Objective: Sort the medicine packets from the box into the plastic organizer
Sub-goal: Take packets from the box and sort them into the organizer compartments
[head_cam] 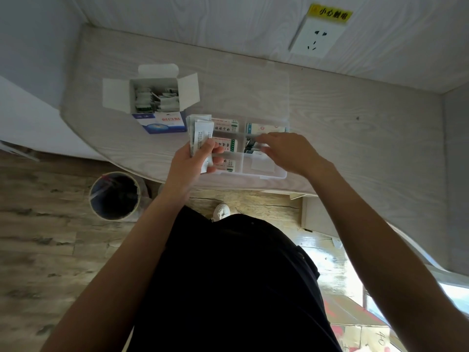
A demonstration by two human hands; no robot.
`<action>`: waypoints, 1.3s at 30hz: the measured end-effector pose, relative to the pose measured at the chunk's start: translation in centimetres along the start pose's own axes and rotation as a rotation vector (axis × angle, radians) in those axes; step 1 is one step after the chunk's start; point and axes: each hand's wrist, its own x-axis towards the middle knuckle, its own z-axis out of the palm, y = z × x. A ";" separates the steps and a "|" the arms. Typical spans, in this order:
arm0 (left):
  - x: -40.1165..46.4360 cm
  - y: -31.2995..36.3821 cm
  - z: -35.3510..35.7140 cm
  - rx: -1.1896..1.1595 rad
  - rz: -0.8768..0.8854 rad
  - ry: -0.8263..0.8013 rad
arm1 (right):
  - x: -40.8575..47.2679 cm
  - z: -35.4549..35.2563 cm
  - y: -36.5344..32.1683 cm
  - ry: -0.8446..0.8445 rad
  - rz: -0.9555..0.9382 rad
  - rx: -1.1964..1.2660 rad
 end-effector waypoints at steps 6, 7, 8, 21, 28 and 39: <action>-0.1 0.2 0.1 0.007 0.005 0.000 | -0.2 0.9 -0.2 0.100 -0.021 -0.104; -0.1 0.2 0.2 0.007 0.006 -0.002 | -0.3 1.0 -0.3 0.117 -0.016 -0.141; -0.1 0.2 0.2 0.007 0.005 -0.004 | -0.5 1.2 -0.5 0.133 -0.016 -0.175; -0.3 0.1 0.2 0.033 -0.007 -0.009 | 0.6 1.8 -1.2 0.164 0.007 -0.173; -0.4 -0.3 0.2 0.027 -0.022 -0.014 | -0.2 2.0 -0.9 0.241 0.001 -0.102; -0.3 -0.2 0.0 0.020 -0.020 -0.011 | -0.4 1.1 -0.3 0.288 -0.045 -0.009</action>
